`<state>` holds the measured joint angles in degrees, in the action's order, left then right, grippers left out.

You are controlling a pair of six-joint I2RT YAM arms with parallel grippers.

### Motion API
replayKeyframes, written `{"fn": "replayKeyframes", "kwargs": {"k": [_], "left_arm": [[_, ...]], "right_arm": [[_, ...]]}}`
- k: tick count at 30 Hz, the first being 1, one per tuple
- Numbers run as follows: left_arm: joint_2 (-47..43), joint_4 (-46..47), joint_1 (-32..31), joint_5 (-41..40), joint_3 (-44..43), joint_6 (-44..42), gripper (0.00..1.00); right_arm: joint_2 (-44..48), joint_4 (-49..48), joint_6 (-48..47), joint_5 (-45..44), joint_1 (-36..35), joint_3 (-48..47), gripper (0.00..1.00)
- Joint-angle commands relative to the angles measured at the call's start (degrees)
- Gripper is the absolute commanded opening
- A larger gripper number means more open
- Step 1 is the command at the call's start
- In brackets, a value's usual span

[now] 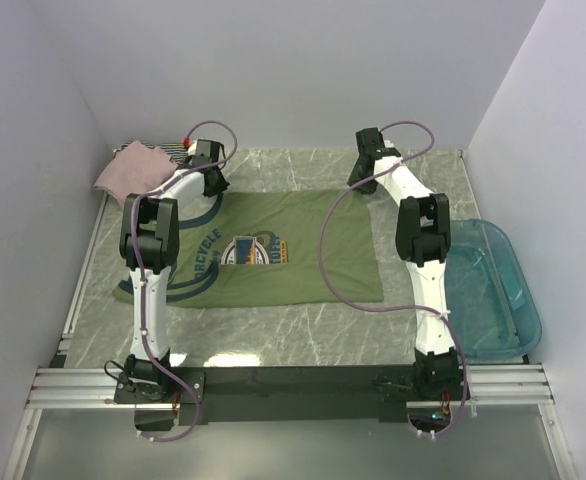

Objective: Fold and stack the tank tops
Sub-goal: Fold the tank top

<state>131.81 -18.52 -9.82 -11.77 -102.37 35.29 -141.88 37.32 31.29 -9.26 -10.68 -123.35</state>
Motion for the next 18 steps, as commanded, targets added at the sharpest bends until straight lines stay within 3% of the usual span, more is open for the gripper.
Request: {"fn": "replayKeyframes", "kwargs": {"k": [1, 18], "left_arm": [[-4.1, 2.3, 0.2, 0.3, 0.2, -0.6, 0.21], [-4.1, 2.4, 0.2, 0.3, 0.1, -1.5, 0.07]], "right_arm": [[2.8, 0.5, 0.8, -2.1, 0.6, 0.8, 0.45], [2.3, 4.3, -1.2, -2.3, 0.7, -3.2, 0.49]]}}
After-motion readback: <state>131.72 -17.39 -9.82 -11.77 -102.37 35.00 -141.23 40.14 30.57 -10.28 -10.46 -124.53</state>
